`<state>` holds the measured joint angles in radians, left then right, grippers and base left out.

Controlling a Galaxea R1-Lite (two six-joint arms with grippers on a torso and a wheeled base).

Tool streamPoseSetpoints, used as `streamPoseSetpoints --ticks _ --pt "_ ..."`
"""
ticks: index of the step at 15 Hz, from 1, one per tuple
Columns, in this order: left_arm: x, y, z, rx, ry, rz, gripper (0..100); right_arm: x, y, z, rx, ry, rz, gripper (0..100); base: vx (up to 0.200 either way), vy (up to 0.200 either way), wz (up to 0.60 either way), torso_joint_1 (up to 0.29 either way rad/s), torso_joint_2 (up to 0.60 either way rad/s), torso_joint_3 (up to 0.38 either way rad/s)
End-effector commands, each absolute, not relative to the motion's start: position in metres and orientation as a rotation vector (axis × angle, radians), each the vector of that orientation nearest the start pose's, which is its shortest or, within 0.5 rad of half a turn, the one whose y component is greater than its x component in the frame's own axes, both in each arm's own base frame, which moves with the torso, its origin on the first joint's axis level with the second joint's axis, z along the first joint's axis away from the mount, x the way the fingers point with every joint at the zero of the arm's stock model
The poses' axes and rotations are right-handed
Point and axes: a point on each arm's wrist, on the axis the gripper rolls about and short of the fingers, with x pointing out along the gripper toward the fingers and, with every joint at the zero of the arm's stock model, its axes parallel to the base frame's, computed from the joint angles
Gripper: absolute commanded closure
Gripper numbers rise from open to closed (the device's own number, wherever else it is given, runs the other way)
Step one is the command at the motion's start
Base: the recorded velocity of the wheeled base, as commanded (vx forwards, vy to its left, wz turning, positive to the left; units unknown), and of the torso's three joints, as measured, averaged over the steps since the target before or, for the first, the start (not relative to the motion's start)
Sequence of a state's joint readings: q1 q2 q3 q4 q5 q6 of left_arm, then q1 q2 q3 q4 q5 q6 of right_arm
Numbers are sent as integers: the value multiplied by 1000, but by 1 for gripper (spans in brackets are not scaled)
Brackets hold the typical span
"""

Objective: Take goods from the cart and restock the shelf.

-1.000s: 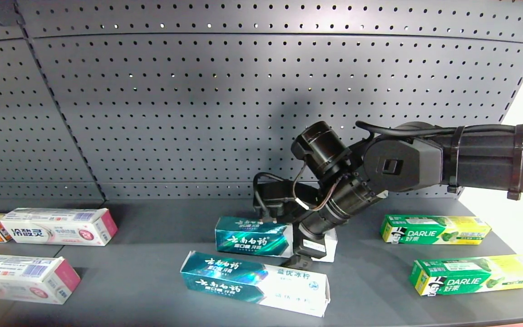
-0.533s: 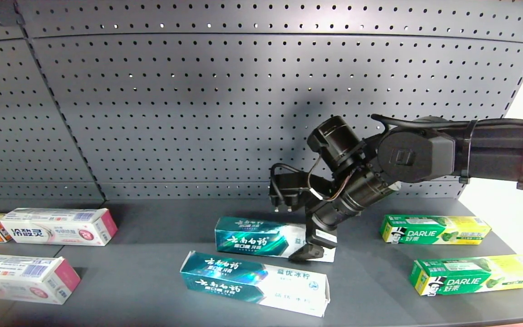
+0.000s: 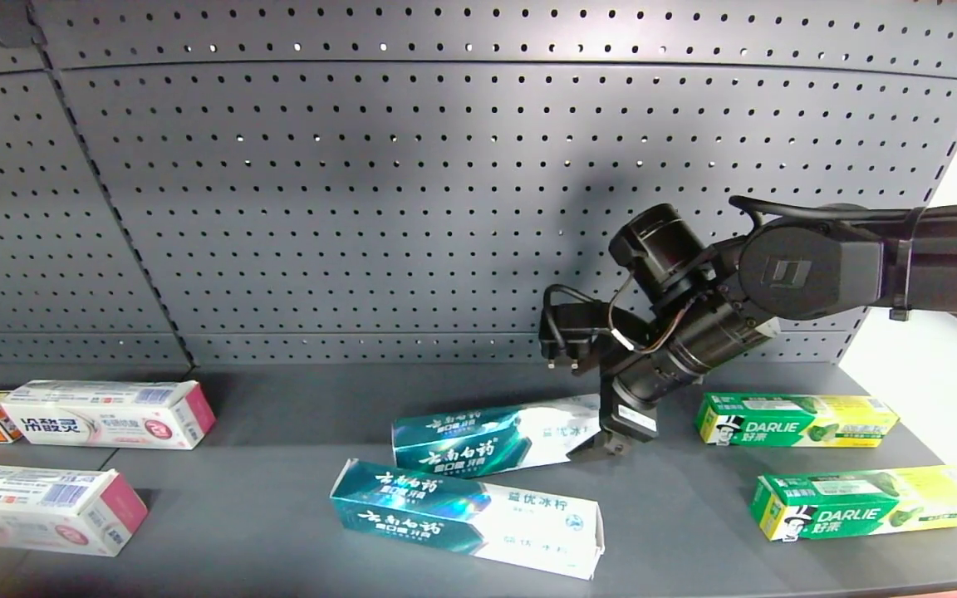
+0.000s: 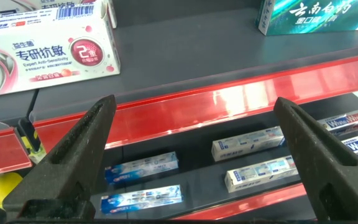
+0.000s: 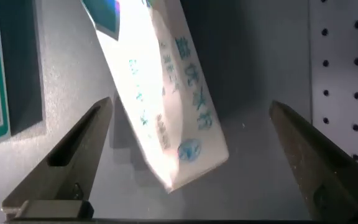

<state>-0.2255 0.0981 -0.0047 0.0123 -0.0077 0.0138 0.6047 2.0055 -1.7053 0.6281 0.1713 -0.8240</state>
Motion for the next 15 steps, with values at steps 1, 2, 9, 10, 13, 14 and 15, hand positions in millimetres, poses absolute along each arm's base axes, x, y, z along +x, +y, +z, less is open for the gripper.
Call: streamPoseSetpoints --ticks 1,2,9,10,13,14,15 --pt "-15 3 77 25 105 -234 0 306 215 214 -927 580 1070 0 0 0 0 0 0 0" --pt "-15 3 77 24 106 -234 0 304 215 214 -928 580 1074 0 0 0 0 0 0 0" --pt "-15 3 77 25 105 -234 0 299 220 215 -919 519 1083 0 0 0 0 0 0 0" --pt "-15 3 77 25 105 -234 0 299 227 217 -909 479 1085 0 0 0 0 0 0 0" --pt "-15 3 77 25 105 -234 0 300 244 213 -905 434 1101 0 0 0 0 0 0 0" --pt "-15 3 77 25 105 -234 0 300 250 213 -899 417 1104 0 0 0 0 0 0 0" --pt "-15 3 77 25 105 -234 0 300 257 212 -895 402 1111 0 0 0 0 0 0 0"
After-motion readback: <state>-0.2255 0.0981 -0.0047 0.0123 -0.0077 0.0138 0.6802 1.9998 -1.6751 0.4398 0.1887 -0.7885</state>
